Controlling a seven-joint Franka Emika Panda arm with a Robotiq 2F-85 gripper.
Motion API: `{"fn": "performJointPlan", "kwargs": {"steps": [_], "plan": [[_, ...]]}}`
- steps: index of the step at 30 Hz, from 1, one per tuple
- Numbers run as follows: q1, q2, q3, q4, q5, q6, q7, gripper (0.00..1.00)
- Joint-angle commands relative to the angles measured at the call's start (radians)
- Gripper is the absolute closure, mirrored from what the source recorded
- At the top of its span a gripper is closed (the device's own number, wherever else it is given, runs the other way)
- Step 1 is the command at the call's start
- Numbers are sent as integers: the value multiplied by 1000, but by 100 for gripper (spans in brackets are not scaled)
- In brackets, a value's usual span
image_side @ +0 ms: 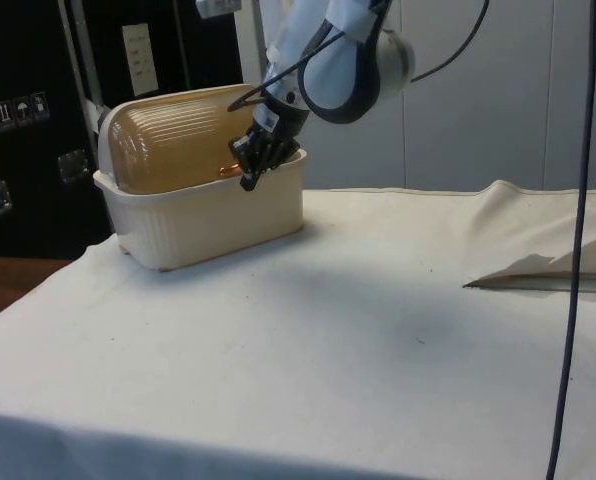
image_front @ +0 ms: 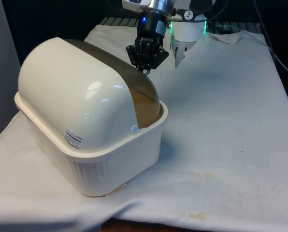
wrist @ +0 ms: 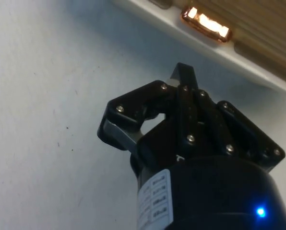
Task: Open the lid, then close it.
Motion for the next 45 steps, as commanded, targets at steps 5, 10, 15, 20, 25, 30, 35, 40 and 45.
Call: {"fn": "performJointPlan", "kwargs": {"steps": [5, 10, 15, 20, 25, 30, 35, 40, 45], "plan": [[12, 18, -22, 13, 11, 19, 19, 100], [10, 20, -22, 20, 10, 17, 38, 100], [10, 24, -25, 29, 10, 15, 60, 100], [10, 27, -27, 35, 10, 15, 76, 100], [10, 28, -29, 37, 10, 17, 96, 100], [11, 29, -33, 40, 11, 17, 118, 100], [11, 31, -34, 45, 11, 16, 135, 100], [11, 35, -36, 53, 11, 16, 161, 100], [11, 37, -38, 59, 11, 17, 181, 100]]}}
